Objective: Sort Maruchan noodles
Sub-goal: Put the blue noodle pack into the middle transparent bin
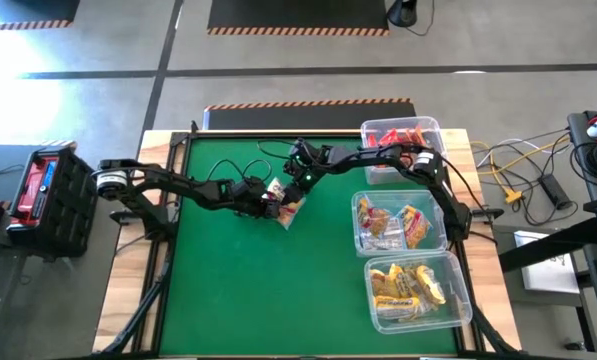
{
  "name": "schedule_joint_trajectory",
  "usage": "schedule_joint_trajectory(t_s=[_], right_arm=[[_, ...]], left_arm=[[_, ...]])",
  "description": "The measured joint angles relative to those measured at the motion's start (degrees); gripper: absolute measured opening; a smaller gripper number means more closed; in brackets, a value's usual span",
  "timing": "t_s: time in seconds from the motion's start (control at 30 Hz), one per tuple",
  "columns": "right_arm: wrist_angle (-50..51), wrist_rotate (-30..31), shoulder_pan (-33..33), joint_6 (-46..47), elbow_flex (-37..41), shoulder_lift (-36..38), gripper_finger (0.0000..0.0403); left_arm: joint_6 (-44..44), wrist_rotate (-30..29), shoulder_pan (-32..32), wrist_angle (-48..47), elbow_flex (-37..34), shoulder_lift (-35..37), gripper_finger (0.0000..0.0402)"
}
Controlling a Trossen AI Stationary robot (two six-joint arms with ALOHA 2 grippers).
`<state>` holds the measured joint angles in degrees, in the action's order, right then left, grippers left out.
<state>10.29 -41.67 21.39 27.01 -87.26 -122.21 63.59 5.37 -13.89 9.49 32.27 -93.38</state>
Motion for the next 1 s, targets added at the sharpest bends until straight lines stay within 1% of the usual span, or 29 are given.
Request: schedule_joint_trajectory(t_s=[0.1,0.2,0.33,0.57,0.7,0.83,0.9,1.0], right_arm=[[-0.1,-0.1,0.0,0.0,0.0,0.0,0.0165],[-0.2,0.2,0.0,0.0,0.0,0.0,0.0156],[-0.1,0.3,-0.1,0.0,0.0,0.0,0.0154],[0.2,0.4,0.2,-0.7,0.0,0.0,0.0153],[0.1,0.5,0.2,-0.7,0.0,0.0,0.0152],[0.2,0.5,0.3,-0.7,0.0,0.1,0.0152],[0.3,0.4,0.3,-0.7,-0.3,0.1,0.0152],[0.2,-2.4,0.4,-0.7,-1.0,0.2,0.0152]], left_arm=[[0.8,0.2,0.0,1.1,-0.2,0.5,0.0103],[0.4,0.6,0.0,1.4,-0.3,2.8,0.0103],[-0.6,0.5,0.0,-2.4,-0.5,8.1,0.0103],[-2.1,-1.0,0.2,-16.8,-0.5,19.1,0.0103],[-3.0,-2.3,0.5,-25.5,-1.1,23.4,0.0103],[-1.7,-4.0,0.7,-31.3,-1.3,23.4,0.0103],[-1.5,-4.1,0.7,-31.1,-1.3,22.2,0.0103],[-1.5,-4.2,0.7,-29.8,-1.3,20.3,0.0103]])
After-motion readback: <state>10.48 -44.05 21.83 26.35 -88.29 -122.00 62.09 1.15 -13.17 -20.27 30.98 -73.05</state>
